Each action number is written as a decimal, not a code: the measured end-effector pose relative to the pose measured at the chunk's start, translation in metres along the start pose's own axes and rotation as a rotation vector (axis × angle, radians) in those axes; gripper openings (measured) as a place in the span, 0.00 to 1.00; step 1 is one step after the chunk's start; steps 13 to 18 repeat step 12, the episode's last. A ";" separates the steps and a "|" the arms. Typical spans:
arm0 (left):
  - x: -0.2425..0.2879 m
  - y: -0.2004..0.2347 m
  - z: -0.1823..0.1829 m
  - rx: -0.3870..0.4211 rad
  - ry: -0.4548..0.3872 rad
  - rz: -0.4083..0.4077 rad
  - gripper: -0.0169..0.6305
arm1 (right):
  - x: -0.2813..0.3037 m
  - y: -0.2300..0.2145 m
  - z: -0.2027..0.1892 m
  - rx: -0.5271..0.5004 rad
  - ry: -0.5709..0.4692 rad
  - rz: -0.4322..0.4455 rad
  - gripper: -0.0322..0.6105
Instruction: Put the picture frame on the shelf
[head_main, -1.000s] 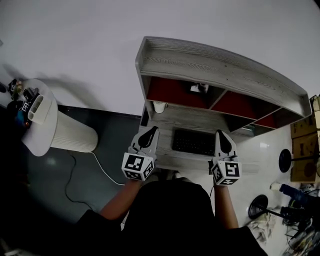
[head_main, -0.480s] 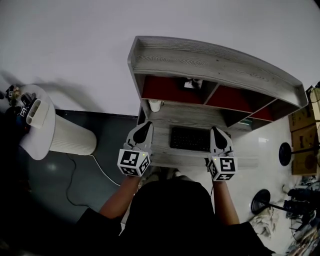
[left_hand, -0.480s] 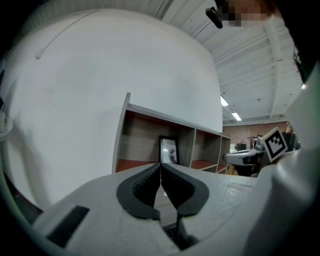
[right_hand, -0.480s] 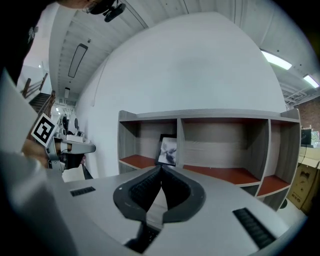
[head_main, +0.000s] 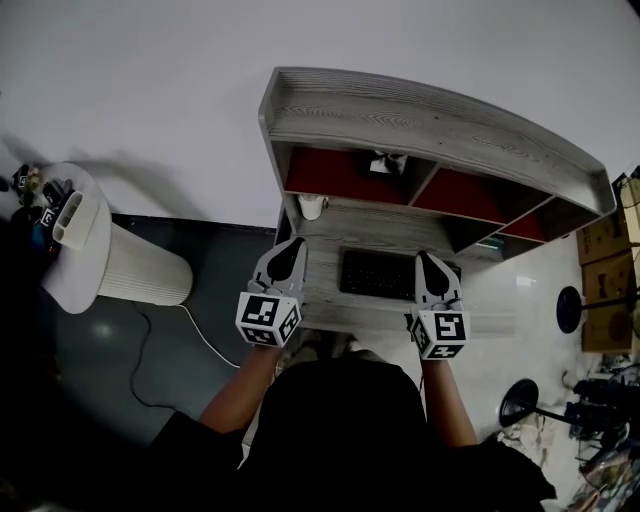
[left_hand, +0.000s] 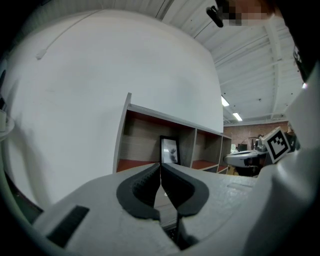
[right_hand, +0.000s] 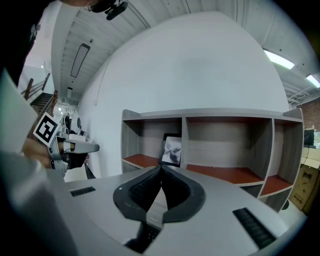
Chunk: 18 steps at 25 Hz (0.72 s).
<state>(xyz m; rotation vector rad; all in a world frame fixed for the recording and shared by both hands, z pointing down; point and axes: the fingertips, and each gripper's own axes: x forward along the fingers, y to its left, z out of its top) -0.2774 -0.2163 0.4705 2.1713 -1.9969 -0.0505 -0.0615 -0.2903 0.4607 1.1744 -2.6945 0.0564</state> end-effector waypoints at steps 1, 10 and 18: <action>0.000 0.001 0.000 0.002 0.001 0.003 0.06 | 0.000 0.001 0.000 -0.002 0.001 0.002 0.07; 0.000 0.001 -0.003 0.008 0.013 0.004 0.06 | 0.000 -0.003 -0.007 0.030 0.010 0.001 0.07; -0.001 0.002 -0.004 0.008 0.017 0.002 0.06 | 0.001 -0.002 -0.011 0.058 0.011 0.002 0.07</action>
